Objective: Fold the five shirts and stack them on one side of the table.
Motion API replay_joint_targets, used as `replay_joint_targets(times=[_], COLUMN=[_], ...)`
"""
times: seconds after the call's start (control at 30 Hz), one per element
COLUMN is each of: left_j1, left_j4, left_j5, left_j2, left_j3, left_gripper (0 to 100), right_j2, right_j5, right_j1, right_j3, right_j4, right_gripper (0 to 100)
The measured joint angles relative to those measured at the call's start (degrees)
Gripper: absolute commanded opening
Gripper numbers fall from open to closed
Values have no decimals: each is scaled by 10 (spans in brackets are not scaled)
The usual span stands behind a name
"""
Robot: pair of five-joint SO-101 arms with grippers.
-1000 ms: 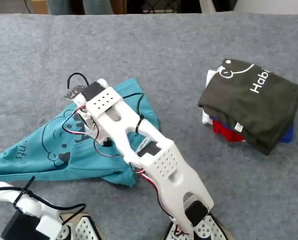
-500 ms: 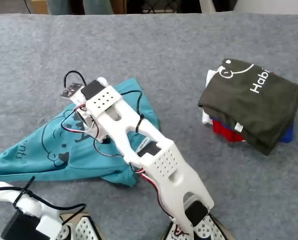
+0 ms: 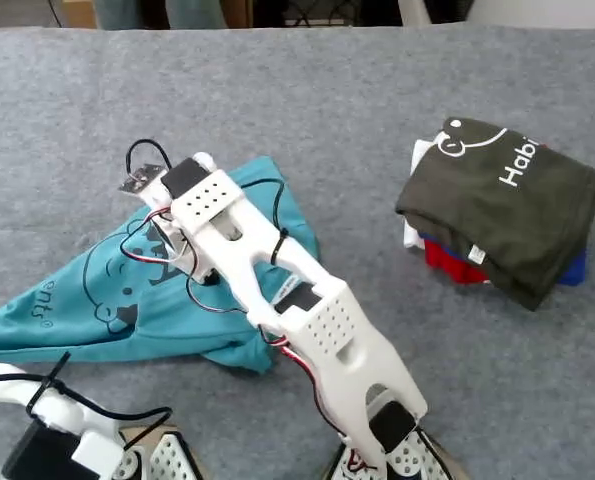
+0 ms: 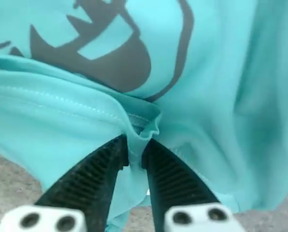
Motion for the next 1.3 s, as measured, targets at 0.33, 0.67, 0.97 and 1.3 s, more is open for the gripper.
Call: replay_joint_targets(times=[0.33, 0.67, 0.97, 1.3], left_j1=[0, 1, 1, 2], left_j4=[120, 284, 360, 360], left_j5=[11, 125, 225, 244], left_j2=[0, 0, -18, -216], left_j3=[-130, -395, -701, -829], left_gripper=[29, 29, 29, 29], right_j2=[-76, -367, -669, -826], right_j5=[0, 0, 0, 0], right_j1=[0, 0, 0, 3], right_j3=[-111, -120, -127, -141], right_j4=[4, 6, -102, -230], right_gripper=[18, 14, 13, 13])
